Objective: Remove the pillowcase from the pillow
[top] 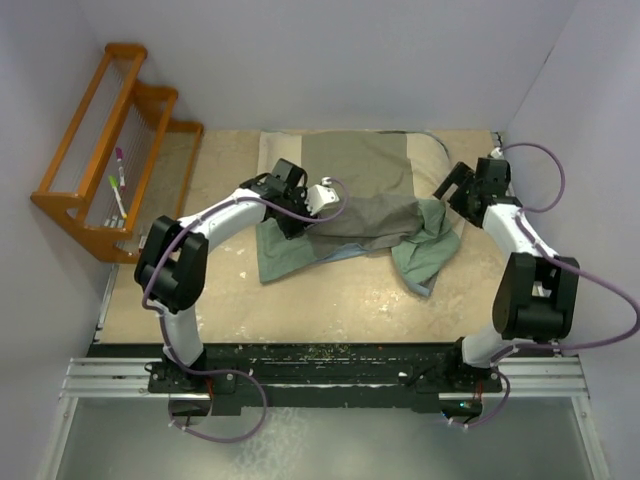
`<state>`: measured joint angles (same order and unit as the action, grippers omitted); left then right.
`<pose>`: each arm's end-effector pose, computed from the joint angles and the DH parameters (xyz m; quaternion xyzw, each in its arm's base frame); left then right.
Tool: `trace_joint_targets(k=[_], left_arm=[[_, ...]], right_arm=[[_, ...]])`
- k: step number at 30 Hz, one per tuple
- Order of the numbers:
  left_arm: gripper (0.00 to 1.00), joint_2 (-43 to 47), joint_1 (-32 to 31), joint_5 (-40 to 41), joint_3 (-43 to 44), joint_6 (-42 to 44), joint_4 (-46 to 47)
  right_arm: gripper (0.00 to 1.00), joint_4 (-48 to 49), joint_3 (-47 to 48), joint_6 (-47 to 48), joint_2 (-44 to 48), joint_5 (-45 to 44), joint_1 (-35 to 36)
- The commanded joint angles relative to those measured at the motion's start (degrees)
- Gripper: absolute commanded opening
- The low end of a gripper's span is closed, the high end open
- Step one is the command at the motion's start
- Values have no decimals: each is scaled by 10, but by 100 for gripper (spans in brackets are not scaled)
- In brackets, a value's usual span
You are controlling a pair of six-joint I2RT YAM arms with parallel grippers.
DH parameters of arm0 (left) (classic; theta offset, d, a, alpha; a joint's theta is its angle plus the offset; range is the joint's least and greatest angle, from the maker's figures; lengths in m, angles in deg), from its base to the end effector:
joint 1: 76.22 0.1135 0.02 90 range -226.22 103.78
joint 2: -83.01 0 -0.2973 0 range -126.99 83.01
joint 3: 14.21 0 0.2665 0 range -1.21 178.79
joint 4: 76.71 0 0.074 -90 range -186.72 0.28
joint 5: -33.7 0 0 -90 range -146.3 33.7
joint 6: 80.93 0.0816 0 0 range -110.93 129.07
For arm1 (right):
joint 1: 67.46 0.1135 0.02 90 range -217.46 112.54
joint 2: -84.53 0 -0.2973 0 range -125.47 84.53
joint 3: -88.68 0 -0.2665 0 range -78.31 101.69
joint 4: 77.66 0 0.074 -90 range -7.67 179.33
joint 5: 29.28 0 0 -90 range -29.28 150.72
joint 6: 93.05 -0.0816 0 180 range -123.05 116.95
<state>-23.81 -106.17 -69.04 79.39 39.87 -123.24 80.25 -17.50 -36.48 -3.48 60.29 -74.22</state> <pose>0.3747 -0.2367 0.2045 0.5101 0.8131 -0.1052 0.2601 0.3907 -0.0469 0.2532 0.3081 0.8372 0.1009 0.4404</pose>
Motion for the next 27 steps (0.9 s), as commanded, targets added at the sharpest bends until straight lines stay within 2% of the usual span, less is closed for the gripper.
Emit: trace_joint_targets(k=[1,2,3,4,5,10,13,14,15,16,19,21,22,23,27], left_arm=[[46,-6,16,98,-42,34,103],[34,-8,26,113,-53,32,113],[16,-9,39,124,-59,25,118],[4,-10,57,131,-62,15,119],[0,-9,76,136,-63,7,117],[0,42,145,133,-98,14,114],[0,91,150,135,-113,22,97],[2,105,150,125,-110,21,80],[10,119,150,109,-103,18,59],[19,134,150,89,-94,13,37],[58,183,150,12,-73,3,-24],[75,214,149,-43,-71,1,-48],[78,228,149,-66,-73,1,-56],[87,241,149,-87,-75,0,-63],[91,270,144,-146,-99,-2,-79]], right_arm=[[94,53,41,2,-34,44,6],[91,58,41,3,-43,51,9],[89,62,41,7,-50,56,14],[87,64,39,12,-55,63,22],[86,68,36,20,-57,66,30],[78,82,16,41,-41,47,101],[62,100,-6,27,-21,53,140],[57,107,-15,23,-12,53,157],[50,113,-21,20,-3,52,175],[44,114,-25,18,4,46,197],[26,116,-27,3,21,37,267],[15,117,-26,-11,28,27,317],[11,118,-26,-21,31,22,347],[9,121,-26,-31,34,17,367],[9,134,-23,-80,41,18,434]])
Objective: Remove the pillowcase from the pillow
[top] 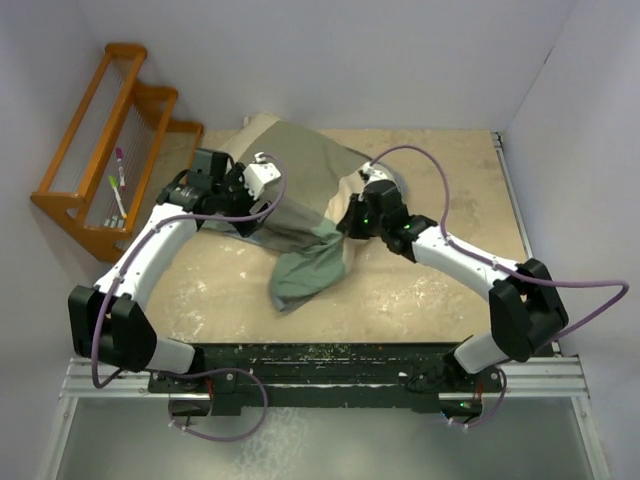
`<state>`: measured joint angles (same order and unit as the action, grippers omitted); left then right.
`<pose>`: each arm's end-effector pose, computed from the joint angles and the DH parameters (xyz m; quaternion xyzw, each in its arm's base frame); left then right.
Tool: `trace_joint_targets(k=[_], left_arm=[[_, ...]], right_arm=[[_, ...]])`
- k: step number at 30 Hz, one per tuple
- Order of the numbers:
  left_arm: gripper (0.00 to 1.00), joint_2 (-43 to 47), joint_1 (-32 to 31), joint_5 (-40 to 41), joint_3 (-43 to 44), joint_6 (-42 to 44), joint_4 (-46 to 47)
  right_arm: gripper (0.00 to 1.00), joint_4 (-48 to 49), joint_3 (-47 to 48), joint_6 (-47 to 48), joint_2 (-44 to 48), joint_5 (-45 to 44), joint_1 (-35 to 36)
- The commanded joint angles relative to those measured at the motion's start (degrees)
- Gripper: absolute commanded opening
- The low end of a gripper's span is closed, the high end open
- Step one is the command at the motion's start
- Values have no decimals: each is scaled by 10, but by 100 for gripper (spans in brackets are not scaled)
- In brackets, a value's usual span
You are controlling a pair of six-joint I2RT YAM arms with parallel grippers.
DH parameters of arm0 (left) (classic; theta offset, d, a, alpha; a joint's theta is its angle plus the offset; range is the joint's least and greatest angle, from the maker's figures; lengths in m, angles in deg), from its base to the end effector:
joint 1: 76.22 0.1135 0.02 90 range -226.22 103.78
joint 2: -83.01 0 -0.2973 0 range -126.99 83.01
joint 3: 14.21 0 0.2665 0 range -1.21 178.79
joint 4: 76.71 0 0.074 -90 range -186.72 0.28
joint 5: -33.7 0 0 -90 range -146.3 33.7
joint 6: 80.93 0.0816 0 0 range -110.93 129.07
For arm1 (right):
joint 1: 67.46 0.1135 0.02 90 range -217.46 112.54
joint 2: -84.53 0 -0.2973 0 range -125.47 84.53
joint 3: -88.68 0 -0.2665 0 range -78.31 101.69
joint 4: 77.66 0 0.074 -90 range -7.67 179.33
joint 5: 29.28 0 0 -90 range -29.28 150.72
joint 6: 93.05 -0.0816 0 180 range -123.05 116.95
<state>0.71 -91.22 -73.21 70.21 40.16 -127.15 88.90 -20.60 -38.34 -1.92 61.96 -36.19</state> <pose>0.3296 -0.1129 0.3044 0.4100 0.8302 -0.0868 0.3677 0.3358 0.2060 0.2621 0.0248 0.8620 0.2856 0.4181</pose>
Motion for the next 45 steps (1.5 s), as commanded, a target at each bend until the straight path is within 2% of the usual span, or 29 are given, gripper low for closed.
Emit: trace_joint_targets(k=[1,3,4,7,8,10,12,14,21,28,31,33,35,36,40,45], left_arm=[[91,28,-9,-112,-16,-5,-41],[94,33,-22,-112,-37,-6,-38],[94,35,-34,-108,-49,-6,-31],[93,43,-63,-88,-74,1,-18],[93,46,-73,-81,-79,7,-14],[92,49,-93,-69,-89,20,-12],[91,49,-112,-56,-94,32,-11],[90,47,-125,-50,-96,40,-10],[87,29,-131,-42,-97,48,-7],[91,54,-130,-39,-104,56,-15],[92,74,-130,-40,-116,68,-7],[92,86,-130,-36,-131,77,0],[92,100,-130,-31,-147,85,9],[92,112,-130,-26,-157,89,17],[92,161,-130,-9,-200,106,49],[92,198,-130,-6,-227,110,21]], right_arm=[[11,53,11,-69,25,5,67],[15,60,15,-78,24,18,88],[28,57,18,-87,23,30,91],[57,29,6,-114,49,30,89],[63,19,-16,-115,64,8,83],[69,5,-54,-120,91,4,50],[71,8,-104,-129,117,19,8],[72,14,-138,-124,128,10,-5],[66,127,-198,-101,68,71,-4],[59,213,-200,-107,-3,128,8],[47,234,-190,-116,-12,139,23],[35,240,-180,-123,-6,145,34],[15,228,-163,-129,12,144,45],[0,209,-149,-127,23,139,51],[0,145,-85,-119,72,116,72],[0,78,-22,-105,101,92,86]])
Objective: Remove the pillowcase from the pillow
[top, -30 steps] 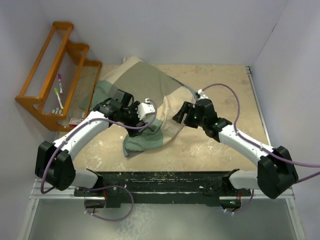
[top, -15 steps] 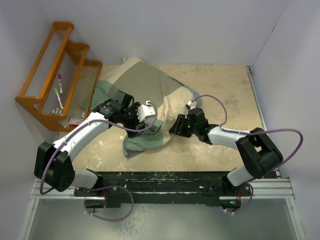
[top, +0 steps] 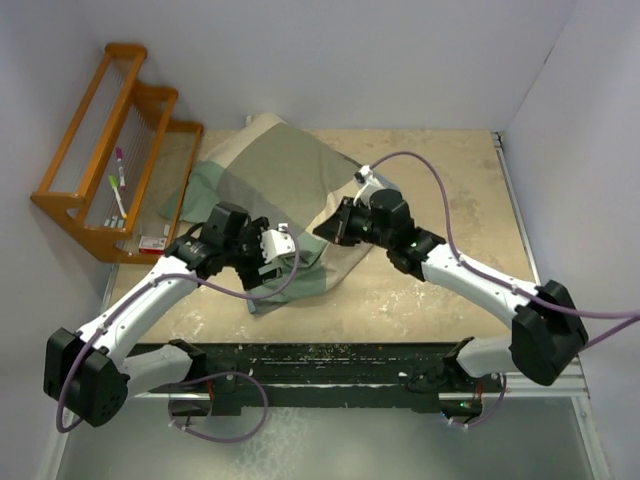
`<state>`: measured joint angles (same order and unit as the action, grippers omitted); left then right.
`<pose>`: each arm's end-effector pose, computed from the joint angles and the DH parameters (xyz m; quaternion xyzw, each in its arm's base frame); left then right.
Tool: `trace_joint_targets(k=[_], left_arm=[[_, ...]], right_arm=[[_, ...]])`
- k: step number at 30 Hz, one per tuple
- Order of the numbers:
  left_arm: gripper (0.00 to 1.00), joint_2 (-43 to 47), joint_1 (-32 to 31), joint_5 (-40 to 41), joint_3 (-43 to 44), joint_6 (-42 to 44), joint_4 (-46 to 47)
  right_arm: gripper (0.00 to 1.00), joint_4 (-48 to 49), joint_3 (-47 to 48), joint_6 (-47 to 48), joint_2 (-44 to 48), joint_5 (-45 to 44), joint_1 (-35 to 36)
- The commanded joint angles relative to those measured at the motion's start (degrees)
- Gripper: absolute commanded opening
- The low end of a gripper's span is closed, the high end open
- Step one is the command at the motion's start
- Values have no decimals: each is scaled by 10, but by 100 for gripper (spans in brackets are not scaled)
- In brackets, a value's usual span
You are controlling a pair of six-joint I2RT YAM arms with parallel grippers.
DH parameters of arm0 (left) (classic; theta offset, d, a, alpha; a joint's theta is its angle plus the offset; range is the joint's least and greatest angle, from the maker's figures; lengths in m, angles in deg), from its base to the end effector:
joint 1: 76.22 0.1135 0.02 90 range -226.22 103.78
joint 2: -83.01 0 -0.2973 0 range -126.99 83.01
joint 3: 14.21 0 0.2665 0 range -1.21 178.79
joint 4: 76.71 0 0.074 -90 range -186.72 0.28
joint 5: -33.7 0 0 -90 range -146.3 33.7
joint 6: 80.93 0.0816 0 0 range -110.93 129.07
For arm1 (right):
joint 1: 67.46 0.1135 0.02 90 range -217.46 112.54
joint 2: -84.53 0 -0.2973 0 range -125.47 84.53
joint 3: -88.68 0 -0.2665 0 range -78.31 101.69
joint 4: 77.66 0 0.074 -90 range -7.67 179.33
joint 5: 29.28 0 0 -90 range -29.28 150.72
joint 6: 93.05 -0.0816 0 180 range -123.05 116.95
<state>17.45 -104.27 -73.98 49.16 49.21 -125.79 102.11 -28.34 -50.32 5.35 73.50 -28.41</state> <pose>0.2163 -0.1433 0.2556 0.5648 0.7434 -0.1097 0.3411 0.2740 0.2455 0.2877 -0.0094 0.7986 0.4721 0.3731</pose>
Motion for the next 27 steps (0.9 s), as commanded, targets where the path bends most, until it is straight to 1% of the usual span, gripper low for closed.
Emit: trace_joint_targets(k=[1,2,3,4,5,6,7,8,12,17,20,22,23,24,27], left_arm=[[92,41,0,1,-22,25,0],[92,49,0,3,-26,29,-6],[92,54,0,4,-27,31,-12],[93,56,0,7,-25,31,-20],[93,55,0,10,-19,29,-28],[92,51,0,13,-15,22,-33],[92,46,1,15,-8,17,-38],[92,40,1,15,-1,11,-43],[92,25,2,5,23,-5,-49],[92,18,3,-1,48,-14,-58],[93,21,3,-2,52,-13,-64],[93,25,4,-2,51,-12,-66],[93,27,4,-4,49,-12,-66],[93,29,4,-5,49,-11,-67],[93,36,4,-8,48,-7,-65]], right_arm=[[0,-72,62,21,31,-32,8],[0,-93,62,26,33,-55,8],[15,-110,55,31,36,-71,8],[35,-118,40,36,39,-84,9],[50,-124,21,38,43,-96,8],[58,-121,0,40,47,-103,9],[63,-115,-24,43,50,-110,10],[66,-110,-44,45,52,-119,12],[70,-75,-93,64,37,-125,20],[70,-48,-84,104,-30,-127,35],[66,-32,-67,119,-72,-127,37],[61,-21,-50,121,-96,-121,38],[55,-20,-41,121,-107,-120,39],[46,-20,-32,121,-115,-120,42],[14,-39,3,122,-110,-128,63]])
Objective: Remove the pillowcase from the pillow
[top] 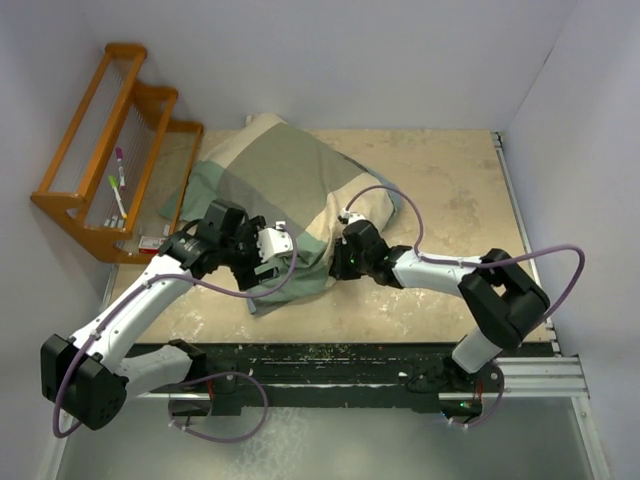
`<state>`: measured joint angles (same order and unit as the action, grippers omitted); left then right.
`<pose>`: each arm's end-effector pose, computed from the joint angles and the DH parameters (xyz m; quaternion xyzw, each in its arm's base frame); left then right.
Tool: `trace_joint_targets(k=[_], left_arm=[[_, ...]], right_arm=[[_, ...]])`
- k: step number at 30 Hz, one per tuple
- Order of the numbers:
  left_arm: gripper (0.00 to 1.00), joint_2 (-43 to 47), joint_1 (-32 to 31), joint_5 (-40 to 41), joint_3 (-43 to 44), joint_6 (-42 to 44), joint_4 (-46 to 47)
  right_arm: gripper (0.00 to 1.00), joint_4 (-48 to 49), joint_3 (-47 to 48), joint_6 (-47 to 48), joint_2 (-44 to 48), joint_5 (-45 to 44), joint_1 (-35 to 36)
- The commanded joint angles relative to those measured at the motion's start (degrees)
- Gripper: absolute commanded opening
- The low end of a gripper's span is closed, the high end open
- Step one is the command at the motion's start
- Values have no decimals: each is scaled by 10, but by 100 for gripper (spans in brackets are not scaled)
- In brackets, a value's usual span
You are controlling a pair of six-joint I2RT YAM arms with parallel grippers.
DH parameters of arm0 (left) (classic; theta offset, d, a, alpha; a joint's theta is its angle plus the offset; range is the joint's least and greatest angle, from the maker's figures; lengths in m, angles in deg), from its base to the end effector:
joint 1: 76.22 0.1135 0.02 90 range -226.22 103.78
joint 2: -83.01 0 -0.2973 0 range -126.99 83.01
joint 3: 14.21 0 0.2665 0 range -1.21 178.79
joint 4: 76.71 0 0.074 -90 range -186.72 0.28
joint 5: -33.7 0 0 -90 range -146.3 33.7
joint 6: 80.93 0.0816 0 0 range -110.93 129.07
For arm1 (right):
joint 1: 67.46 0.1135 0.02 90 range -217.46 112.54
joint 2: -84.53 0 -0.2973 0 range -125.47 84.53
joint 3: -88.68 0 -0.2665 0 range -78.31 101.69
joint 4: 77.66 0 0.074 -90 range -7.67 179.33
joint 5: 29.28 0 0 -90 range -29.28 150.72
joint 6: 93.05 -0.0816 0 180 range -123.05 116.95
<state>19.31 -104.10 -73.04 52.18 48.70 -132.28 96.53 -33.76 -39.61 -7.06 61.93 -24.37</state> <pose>0.2067 -0.1359 0.2712 0.5597 0.7540 -0.1050 0.3274 0.2680 0.2530 0.1619 -0.0561 0.9039 0.2788 0.3194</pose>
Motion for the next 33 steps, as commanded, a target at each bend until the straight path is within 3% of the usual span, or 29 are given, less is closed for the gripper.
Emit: trace_joint_targets(k=[1,2,9,24,29,33], left_arm=[[92,20,2,-17,17,0,2],[93,24,2,-15,15,0,8],[92,57,2,-10,12,-19,54],[90,171,2,-59,8,-104,17],[84,146,2,-55,1,-120,37],[63,107,3,-11,-7,-150,65]], right_arm=[[5,3,71,17,26,-22,34],[0,-11,89,18,40,-30,46],[0,-75,217,2,112,-45,99],[0,-44,339,-61,63,32,100],[0,-25,374,-83,38,67,100],[0,-20,374,-90,41,72,93]])
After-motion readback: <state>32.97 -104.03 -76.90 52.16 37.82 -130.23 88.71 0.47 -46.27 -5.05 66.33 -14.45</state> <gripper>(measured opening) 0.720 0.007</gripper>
